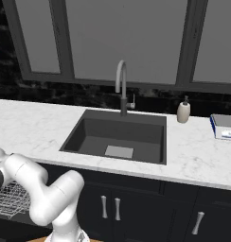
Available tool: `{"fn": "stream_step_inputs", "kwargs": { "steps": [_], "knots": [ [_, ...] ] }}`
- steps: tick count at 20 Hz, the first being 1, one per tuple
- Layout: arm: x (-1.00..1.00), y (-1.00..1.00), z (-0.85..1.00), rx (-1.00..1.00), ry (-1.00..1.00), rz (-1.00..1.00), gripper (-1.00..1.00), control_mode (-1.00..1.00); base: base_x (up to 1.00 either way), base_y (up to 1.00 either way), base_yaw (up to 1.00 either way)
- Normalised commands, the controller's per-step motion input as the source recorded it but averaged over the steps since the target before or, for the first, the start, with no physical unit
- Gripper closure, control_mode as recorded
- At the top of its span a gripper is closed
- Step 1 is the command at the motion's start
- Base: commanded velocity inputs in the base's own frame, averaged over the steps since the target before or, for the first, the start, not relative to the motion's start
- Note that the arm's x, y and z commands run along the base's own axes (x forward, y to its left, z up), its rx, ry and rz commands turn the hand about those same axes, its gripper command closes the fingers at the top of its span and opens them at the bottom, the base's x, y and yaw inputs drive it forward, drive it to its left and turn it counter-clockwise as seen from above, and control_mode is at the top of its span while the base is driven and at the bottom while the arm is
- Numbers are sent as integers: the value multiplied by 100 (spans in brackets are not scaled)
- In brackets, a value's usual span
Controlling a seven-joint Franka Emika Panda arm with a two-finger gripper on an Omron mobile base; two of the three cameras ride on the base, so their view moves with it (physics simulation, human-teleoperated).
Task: Pick up the cup and bowl from the counter, place them in the dishwasher, and close the dishwasher door.
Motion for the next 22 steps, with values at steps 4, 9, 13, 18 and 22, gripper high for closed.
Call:
{"fn": "stream_step_inputs", "kwargs": {
  "steps": [4,9,13,18,22],
  "knots": [
    [0,22,0,0,0,0,100,-100,0,0,0],
    [1,38,-17,0,0,1,100,-100,0,0,0],
    [3,27,-40,0,0,1,100,-100,0,0,0],
    [0,21,-21,0,0,0,100,-100,0,0,0],
    [0,8,0,0,0,3,100,-100,0,0,0]
  ]
}}
